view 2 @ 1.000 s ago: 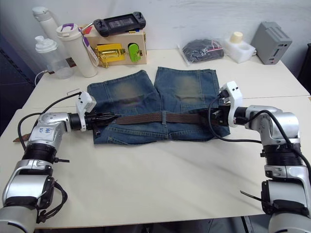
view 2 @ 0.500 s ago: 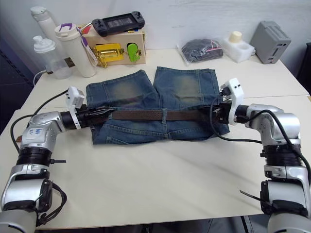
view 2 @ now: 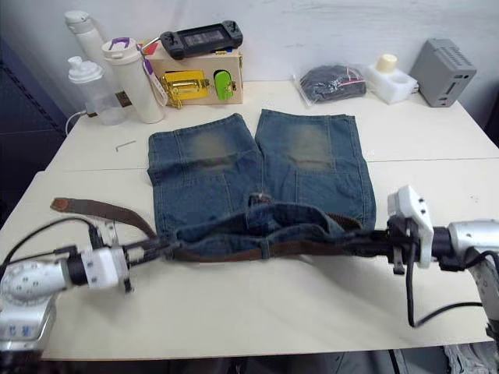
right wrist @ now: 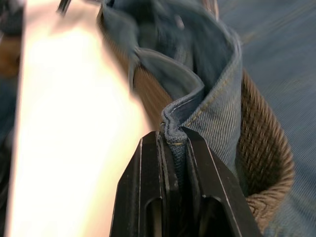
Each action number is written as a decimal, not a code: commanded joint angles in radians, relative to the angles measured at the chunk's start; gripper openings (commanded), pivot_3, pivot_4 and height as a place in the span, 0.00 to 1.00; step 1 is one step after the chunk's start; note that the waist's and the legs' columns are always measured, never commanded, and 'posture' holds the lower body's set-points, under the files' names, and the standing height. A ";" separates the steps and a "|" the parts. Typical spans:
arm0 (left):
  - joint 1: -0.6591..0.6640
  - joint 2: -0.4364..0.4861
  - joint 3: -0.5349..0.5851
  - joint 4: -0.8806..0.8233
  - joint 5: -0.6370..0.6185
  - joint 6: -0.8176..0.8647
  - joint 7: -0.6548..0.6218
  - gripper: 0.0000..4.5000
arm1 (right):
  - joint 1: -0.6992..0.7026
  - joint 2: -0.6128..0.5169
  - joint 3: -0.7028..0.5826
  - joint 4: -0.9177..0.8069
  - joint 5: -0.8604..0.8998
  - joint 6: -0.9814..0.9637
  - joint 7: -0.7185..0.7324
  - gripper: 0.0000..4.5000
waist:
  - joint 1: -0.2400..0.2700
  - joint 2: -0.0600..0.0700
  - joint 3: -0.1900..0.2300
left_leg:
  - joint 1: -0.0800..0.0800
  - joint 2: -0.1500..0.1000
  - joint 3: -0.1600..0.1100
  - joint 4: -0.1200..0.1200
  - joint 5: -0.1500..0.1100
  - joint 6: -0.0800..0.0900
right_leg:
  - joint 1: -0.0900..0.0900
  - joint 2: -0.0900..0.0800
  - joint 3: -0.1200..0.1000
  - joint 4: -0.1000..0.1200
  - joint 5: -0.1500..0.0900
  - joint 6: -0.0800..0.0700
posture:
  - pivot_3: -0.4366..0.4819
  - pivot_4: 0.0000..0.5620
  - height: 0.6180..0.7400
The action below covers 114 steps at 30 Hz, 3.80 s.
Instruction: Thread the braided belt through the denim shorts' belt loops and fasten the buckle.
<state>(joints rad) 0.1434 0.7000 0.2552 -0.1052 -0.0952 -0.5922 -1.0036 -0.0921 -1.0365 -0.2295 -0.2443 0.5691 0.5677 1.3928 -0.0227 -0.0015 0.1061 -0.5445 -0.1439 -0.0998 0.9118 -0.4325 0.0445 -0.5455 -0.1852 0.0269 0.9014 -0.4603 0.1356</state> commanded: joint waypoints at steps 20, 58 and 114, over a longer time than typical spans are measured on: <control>-0.203 0.351 0.061 -0.101 -0.713 0.978 -0.051 0.90 | -0.430 0.082 0.147 0.191 0.067 0.130 -0.143 0.98 | 0.016 -0.001 0.004 | 0.000 0.001 -0.002 0.000 0.000 0.000 | 0.000 0.001 -0.002 -0.001 0.000 0.000 | 0.48 0.27 0.22; -0.950 -0.125 -0.462 1.008 0.224 0.356 0.321 0.02 | -0.771 0.429 0.428 0.926 -0.621 -0.175 -0.701 0.00 | 0.011 -0.008 -0.025 | 0.016 -0.009 -0.008 0.001 0.000 0.000 | 0.012 0.001 0.005 0.014 0.000 0.001 | 0.48 0.27 0.22; 0.288 -0.287 0.710 -0.355 -1.490 1.558 0.928 0.88 | -0.403 0.327 0.217 -0.077 -0.058 0.040 -0.340 0.99 | 0.039 -0.010 -0.007 | 0.011 -0.012 -0.023 -0.001 0.000 0.000 | 0.014 0.003 0.006 -0.002 -0.003 -0.005 | 0.48 0.27 0.22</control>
<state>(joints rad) 0.4162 0.4124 0.9664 -0.4540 -1.4966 0.9870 -0.1085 -0.4861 -0.6990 -0.0035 -0.2913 0.4980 0.6288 1.0488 0.0165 -0.0119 0.0989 -0.5336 -0.1557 -0.1220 0.9113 -0.4326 0.0447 -0.5312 -0.1822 0.0343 0.8993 -0.4630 0.1304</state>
